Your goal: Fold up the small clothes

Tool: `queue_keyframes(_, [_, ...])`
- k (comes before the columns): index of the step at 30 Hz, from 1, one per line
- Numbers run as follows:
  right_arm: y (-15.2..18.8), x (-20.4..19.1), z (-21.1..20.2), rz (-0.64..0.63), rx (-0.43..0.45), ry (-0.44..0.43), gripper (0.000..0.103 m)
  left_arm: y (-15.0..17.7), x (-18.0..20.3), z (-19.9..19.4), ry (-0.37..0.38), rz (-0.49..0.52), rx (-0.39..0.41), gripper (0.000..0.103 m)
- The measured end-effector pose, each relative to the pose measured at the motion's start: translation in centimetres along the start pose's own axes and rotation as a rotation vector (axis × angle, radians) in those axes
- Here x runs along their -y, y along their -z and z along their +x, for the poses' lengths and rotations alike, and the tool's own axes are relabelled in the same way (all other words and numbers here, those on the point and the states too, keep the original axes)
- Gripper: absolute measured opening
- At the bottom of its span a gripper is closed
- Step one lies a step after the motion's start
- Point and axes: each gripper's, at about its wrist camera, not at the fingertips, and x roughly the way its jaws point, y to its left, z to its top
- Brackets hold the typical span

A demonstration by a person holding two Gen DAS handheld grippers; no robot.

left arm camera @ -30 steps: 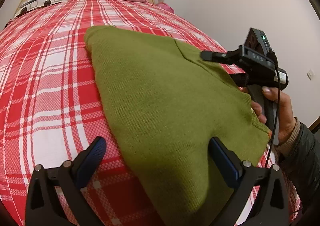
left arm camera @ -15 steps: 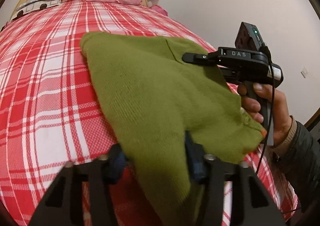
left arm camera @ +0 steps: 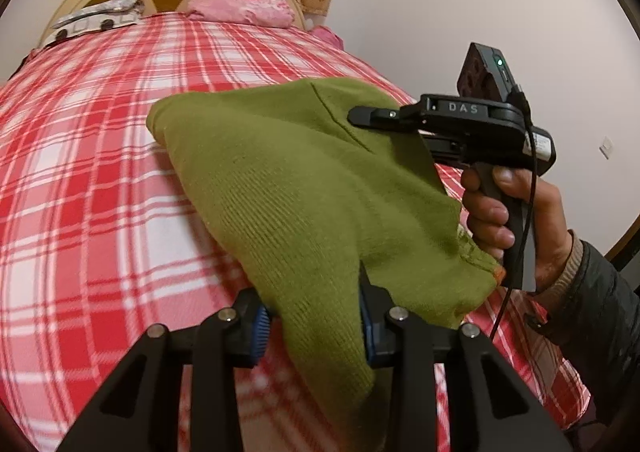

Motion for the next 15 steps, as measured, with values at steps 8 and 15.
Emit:
queue_keyframes(8, [2.4, -4.5, 2.5, -0.029, -0.039, -0.071, 0.025, 2.3, -2.1, -4.0, -0.041, -0.049, 0.029, 0.036])
queue_keyframes(15, [4.4, -8.9, 5.4, -0.063, -0.079, -0.120, 0.025, 4.1, -4.4, -6.9, -0.086, -0.107, 0.056, 0.036])
